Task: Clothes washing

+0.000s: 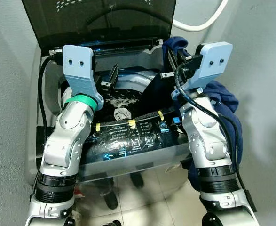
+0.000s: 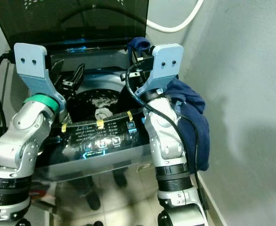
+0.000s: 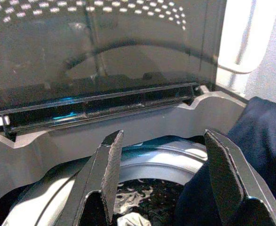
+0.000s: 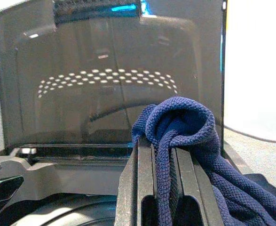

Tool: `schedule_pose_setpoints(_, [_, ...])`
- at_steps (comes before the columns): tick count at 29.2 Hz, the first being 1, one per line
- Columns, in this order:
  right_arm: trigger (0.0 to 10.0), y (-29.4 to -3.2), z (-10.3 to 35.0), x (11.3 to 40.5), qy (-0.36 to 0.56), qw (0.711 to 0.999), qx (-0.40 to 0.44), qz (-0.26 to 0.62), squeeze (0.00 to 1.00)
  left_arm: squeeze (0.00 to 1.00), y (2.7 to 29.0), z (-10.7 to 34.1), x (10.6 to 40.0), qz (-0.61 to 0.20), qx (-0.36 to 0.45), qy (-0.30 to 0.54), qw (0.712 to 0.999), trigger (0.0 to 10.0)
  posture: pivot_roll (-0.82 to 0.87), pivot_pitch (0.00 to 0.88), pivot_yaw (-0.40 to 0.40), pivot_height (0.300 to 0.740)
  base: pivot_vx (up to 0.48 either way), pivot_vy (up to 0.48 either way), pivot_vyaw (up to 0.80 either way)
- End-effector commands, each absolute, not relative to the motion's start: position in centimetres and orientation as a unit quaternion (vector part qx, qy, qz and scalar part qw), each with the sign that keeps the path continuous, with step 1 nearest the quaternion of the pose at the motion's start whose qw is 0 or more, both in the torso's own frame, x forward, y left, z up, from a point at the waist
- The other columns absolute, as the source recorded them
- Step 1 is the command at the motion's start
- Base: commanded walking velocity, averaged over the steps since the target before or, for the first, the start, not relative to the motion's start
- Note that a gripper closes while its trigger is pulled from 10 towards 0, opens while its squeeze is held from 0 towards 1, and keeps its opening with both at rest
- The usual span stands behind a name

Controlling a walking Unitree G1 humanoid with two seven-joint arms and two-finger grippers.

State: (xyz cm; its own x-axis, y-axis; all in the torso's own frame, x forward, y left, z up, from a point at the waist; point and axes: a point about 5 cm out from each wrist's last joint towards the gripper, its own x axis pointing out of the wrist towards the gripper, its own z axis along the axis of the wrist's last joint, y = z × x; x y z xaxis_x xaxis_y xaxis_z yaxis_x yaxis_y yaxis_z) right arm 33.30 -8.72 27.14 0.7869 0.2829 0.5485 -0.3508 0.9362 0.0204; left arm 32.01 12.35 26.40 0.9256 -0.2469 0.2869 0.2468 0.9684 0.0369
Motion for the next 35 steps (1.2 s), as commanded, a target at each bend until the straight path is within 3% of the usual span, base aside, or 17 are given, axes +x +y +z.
schedule_pose_setpoints(1, [10.0,-8.4,27.4,33.2,-0.290,0.940,0.052,0.174,0.00,0.00,12.2,26.2,32.0,-0.130,0.007,-0.146,0.981,10.0,0.08,0.000,0.048,0.740,0.000,0.000,0.00])
schedule_pose_setpoints(9, [10.0,-7.7,28.9,32.7,-0.317,0.918,0.001,0.240,0.00,0.00,12.3,28.1,31.0,-0.195,0.064,-0.205,0.957,10.0,0.09,0.000,0.039,0.740,0.000,0.000,0.00])
schedule_pose_setpoints(13, [10.0,-7.3,31.4,32.8,-0.346,0.896,-0.006,0.280,0.00,0.00,11.9,28.1,29.3,-0.285,0.036,-0.194,0.938,10.0,0.09,0.000,0.028,0.740,0.000,0.000,0.00])
schedule_pose_setpoints(14, [10.0,-7.1,33.5,33.0,-0.368,0.881,0.006,0.297,0.00,0.00,11.3,27.7,27.5,-0.366,0.003,-0.175,0.914,10.0,0.09,0.006,0.023,0.740,0.000,0.000,0.00])
schedule_pose_setpoints(15, [10.0,-7.1,33.5,33.0,-0.368,0.881,0.006,0.297,0.00,0.00,11.3,27.7,27.5,-0.366,0.003,-0.175,0.914,10.0,0.09,0.006,0.023,0.740,0.000,0.000,0.00])
schedule_pose_setpoints(18, [10.0,-6.8,37.8,32.9,-0.410,0.848,0.042,0.332,0.00,0.00,9.7,26.6,25.2,-0.466,-0.035,-0.140,0.873,10.0,0.09,0.012,0.021,0.740,0.000,0.000,0.00])
schedule_pose_setpoints(21, [10.0,-6.5,39.7,32.4,-0.430,0.826,0.060,0.359,0.00,0.00,8.8,26.4,24.6,-0.500,-0.056,-0.131,0.854,10.0,0.08,0.015,0.019,0.740,0.000,0.000,0.00])
schedule_pose_setpoints(23, [10.0,-6.5,42.9,30.9,-0.459,0.777,0.120,0.414,0.00,0.00,7.3,26.1,24.8,-0.535,-0.079,-0.122,0.832,10.0,0.08,0.017,0.015,0.740,0.000,0.000,0.00])
schedule_pose_setpoints(24, [10.0,-6.5,42.9,30.9,-0.459,0.777,0.120,0.414,0.00,0.00,7.3,26.1,24.8,-0.535,-0.079,-0.122,0.832,10.0,0.08,0.017,0.015,0.740,0.000,0.000,0.00])
schedule_pose_setpoints(25, [10.0,-6.5,43.9,30.2,-0.467,0.757,0.139,0.436,0.00,0.00,6.8,25.9,25.0,-0.544,-0.081,-0.121,0.827,10.0,0.08,0.017,0.015,0.740,0.000,0.000,0.00])
schedule_pose_setpoints(26, [10.0,-6.6,44.8,29.4,-0.475,0.733,0.154,0.461,0.00,0.00,6.3,25.8,25.7,-0.542,-0.076,-0.119,0.828,10.0,0.06,0.020,0.015,0.740,0.000,0.000,0.00])
schedule_pose_setpoints(27, [10.0,-6.6,44.8,29.4,-0.475,0.733,0.154,0.461,0.00,0.00,6.3,25.8,25.7,-0.542,-0.076,-0.119,0.828,10.0,0.06,0.020,0.015,0.740,0.000,0.000,0.00])
schedule_pose_setpoints(29, [10.0,-6.9,45.3,28.1,-0.480,0.705,0.165,0.495,0.00,0.00,6.2,26.1,28.2,-0.509,-0.058,-0.127,0.849,10.0,0.05,0.023,0.016,0.740,0.000,0.000,0.00])
schedule_pose_setpoints(30, [10.0,-7.2,45.0,28.0,-0.478,0.706,0.153,0.500,0.00,0.00,7.4,26.9,31.2,-0.445,-0.035,-0.137,0.884,10.0,0.04,0.027,0.022,0.740,0.000,0.000,0.00])
schedule_pose_setpoints(31, [10.0,-7.3,44.9,28.1,-0.476,0.709,0.149,0.499,0.00,0.00,7.9,27.2,31.9,-0.428,-0.029,-0.140,0.892,10.0,0.04,0.027,0.022,0.740,0.000,0.000,0.00])
schedule_pose_setpoints(32, [10.0,-7.8,44.1,28.8,-0.466,0.733,0.135,0.477,0.00,0.00,9.6,28.0,33.7,-0.370,-0.005,-0.150,0.917,10.0,0.03,0.030,0.032,0.740,0.000,0.000,0.00])
schedule_pose_setpoints(35, [10.0,-9.4,41.7,31.2,-0.432,0.799,0.105,0.404,0.00,0.00,14.6,30.3,36.2,-0.242,0.046,-0.169,0.954,10.0,0.03,0.036,0.039,0.740,0.000,0.000,0.00])
